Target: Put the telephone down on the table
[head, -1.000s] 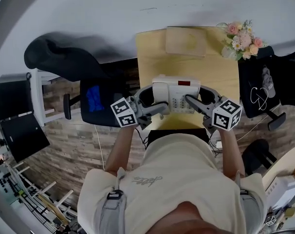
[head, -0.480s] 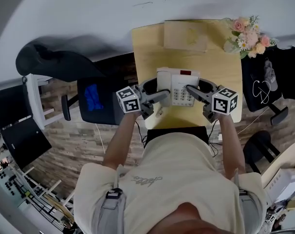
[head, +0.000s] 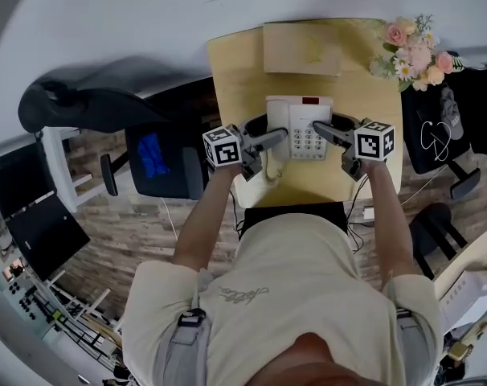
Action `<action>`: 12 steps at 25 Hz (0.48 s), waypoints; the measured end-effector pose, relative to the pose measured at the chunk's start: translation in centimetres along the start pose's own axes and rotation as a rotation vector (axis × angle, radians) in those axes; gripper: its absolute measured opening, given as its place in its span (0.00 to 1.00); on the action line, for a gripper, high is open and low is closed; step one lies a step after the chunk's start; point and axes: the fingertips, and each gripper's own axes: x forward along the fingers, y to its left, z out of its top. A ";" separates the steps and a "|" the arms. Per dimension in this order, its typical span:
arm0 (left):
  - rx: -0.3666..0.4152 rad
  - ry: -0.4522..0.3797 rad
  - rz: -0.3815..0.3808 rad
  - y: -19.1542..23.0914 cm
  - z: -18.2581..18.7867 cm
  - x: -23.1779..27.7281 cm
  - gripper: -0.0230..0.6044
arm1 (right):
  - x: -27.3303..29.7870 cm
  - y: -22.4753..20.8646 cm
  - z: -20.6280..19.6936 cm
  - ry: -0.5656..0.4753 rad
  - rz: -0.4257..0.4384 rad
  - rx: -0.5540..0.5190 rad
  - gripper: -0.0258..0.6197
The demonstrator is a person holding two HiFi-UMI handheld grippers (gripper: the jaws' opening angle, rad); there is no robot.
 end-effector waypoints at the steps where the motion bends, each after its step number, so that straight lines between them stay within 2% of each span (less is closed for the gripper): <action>1: -0.007 0.006 0.005 0.4 -0.1 0.2 0.64 | 0.2 -0.5 -0.1 0.008 0.004 0.011 0.38; 5: -0.022 0.034 0.028 1.7 -0.5 1.2 0.64 | 0.6 -2.1 -0.1 0.032 0.018 0.036 0.38; 12: -0.065 0.033 0.076 3.3 -0.4 2.3 0.64 | 1.1 -4.1 0.4 0.047 0.034 0.064 0.38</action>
